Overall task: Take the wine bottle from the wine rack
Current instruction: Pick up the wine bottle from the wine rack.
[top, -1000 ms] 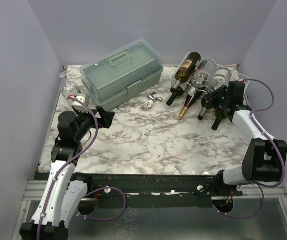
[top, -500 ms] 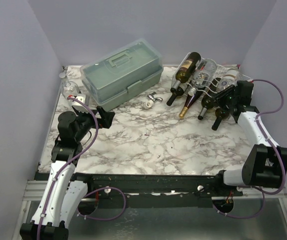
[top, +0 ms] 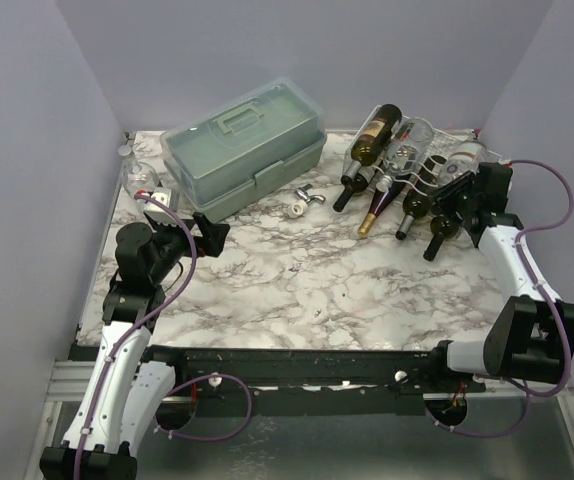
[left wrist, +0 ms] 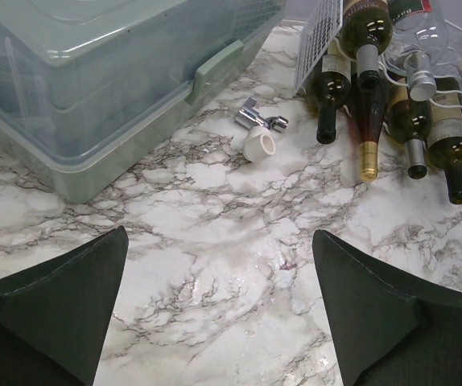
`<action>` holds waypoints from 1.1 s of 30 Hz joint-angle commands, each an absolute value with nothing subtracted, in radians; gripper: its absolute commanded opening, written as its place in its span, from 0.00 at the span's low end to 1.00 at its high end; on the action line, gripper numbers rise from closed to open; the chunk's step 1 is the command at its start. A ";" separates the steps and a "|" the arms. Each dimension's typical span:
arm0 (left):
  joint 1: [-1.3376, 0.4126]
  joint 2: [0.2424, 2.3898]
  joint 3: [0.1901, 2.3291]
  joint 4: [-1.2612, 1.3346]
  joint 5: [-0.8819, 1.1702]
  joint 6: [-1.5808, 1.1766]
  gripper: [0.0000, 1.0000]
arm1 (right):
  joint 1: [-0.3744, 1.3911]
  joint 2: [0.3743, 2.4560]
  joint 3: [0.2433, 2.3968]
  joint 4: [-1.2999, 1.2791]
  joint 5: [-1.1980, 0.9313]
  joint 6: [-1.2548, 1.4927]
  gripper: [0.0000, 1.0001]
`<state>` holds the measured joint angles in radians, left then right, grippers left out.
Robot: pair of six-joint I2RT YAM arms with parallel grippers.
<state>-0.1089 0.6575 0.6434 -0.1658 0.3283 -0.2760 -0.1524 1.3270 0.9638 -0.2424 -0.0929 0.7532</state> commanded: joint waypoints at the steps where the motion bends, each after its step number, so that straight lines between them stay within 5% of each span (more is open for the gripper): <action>1: -0.112 0.647 0.664 -0.161 0.337 -0.278 0.99 | -0.152 1.247 1.026 -0.083 -0.113 0.694 0.00; 33: -0.124 0.666 0.657 -0.137 0.425 -0.282 0.99 | -0.151 1.161 0.988 -0.143 -0.163 0.562 0.00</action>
